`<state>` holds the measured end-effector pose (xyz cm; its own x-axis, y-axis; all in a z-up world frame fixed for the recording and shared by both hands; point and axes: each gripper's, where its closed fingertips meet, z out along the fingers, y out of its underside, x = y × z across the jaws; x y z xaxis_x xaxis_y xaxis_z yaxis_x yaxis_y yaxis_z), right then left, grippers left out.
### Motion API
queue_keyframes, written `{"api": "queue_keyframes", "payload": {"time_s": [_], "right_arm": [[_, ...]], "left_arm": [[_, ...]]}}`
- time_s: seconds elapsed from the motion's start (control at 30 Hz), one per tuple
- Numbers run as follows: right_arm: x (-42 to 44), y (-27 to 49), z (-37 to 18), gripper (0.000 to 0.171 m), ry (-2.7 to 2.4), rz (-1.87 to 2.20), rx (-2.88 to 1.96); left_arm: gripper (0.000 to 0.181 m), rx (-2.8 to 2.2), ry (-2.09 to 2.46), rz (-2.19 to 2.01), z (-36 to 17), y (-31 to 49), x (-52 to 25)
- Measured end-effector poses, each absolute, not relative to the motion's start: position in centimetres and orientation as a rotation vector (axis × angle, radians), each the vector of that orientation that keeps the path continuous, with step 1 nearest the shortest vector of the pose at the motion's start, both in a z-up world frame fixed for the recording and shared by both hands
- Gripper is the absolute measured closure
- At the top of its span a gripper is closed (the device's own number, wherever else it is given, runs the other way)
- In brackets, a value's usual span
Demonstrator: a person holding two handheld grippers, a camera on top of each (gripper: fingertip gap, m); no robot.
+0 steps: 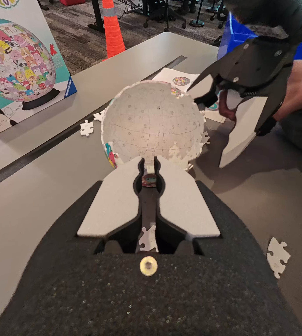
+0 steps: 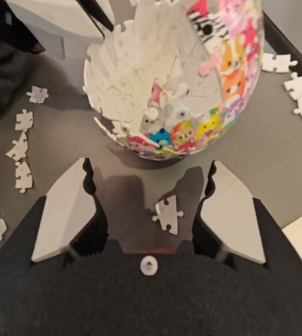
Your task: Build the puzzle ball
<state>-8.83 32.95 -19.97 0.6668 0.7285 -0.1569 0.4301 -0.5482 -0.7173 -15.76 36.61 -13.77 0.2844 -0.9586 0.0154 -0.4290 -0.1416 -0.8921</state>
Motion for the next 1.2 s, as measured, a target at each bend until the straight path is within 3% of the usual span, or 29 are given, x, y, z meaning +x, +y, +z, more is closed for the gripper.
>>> {"api": "queue_keyframes", "payload": {"time_s": [0.6, 0.93, 1.2], "right_arm": [[-10.4, 34.1, -16.7, 0.053, -0.993, 0.441, -2.155], [-9.1, 34.5, -20.6, 0.049, -1.083, 0.378, -2.252], [-9.4, 35.4, -19.7, 0.049, -1.096, 0.341, -2.236]], "left_arm": [[0.166, -1.806, 1.277, -0.802, -16.8, 36.7, -16.6], [0.166, -1.801, 1.284, -0.819, -17.2, 36.6, -16.5], [0.167, -1.814, 1.297, -0.812, -17.8, 36.6, -16.4]]}}
